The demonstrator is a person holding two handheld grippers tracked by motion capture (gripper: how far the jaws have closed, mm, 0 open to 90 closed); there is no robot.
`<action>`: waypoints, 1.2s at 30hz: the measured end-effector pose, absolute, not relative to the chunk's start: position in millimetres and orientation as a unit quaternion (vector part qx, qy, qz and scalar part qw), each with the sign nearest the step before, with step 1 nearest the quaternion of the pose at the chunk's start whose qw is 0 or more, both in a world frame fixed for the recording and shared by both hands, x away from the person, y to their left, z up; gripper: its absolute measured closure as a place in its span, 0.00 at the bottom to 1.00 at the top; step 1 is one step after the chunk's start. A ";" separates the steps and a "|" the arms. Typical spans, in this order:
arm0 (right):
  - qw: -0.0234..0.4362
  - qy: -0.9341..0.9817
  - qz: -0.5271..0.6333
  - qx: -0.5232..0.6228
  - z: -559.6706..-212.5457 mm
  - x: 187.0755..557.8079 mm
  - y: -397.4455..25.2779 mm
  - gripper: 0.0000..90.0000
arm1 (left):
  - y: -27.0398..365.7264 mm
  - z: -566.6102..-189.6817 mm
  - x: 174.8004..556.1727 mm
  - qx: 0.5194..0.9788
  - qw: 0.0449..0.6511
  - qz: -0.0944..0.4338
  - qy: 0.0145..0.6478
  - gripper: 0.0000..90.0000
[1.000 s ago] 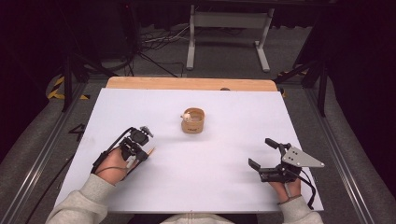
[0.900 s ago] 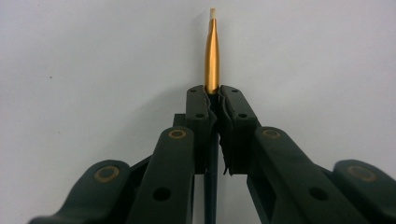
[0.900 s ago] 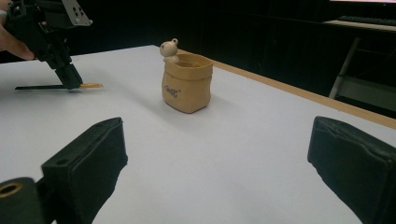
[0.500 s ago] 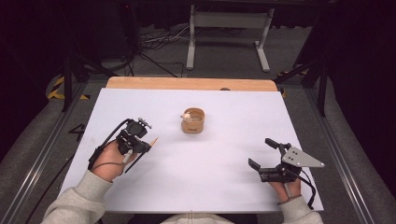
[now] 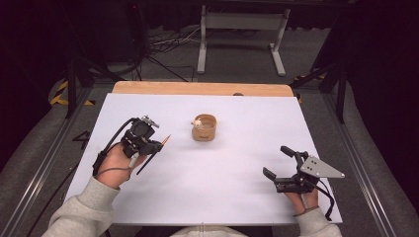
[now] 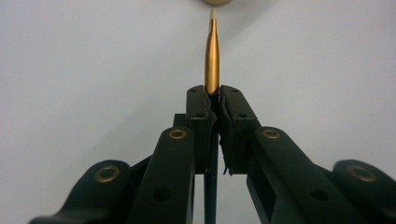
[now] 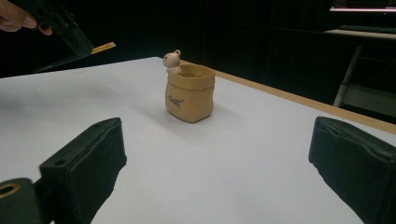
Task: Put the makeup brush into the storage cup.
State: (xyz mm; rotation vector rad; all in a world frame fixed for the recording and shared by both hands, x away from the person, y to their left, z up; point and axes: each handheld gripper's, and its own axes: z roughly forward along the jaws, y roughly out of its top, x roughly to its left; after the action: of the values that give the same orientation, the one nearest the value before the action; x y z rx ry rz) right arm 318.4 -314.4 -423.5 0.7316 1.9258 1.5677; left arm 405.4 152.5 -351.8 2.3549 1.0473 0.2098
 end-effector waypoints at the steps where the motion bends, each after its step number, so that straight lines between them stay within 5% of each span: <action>1: 0.274 0.715 0.584 0.270 -423.7 318.3 -314.5 0.04 | 152.6 -350.8 405.3 0.874 0.281 0.079 0.388 0.92; 36: 0.272 0.704 0.595 0.276 -428.2 313.8 -320.6 0.04 | 153.0 -324.5 410.4 0.787 0.501 0.158 0.325 0.92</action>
State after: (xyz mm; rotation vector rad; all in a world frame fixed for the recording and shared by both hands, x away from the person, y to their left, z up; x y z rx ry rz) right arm 313.8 -320.6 -428.2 0.7428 1.8963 1.6015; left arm 410.4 153.0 -324.5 1.9024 0.7849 0.3816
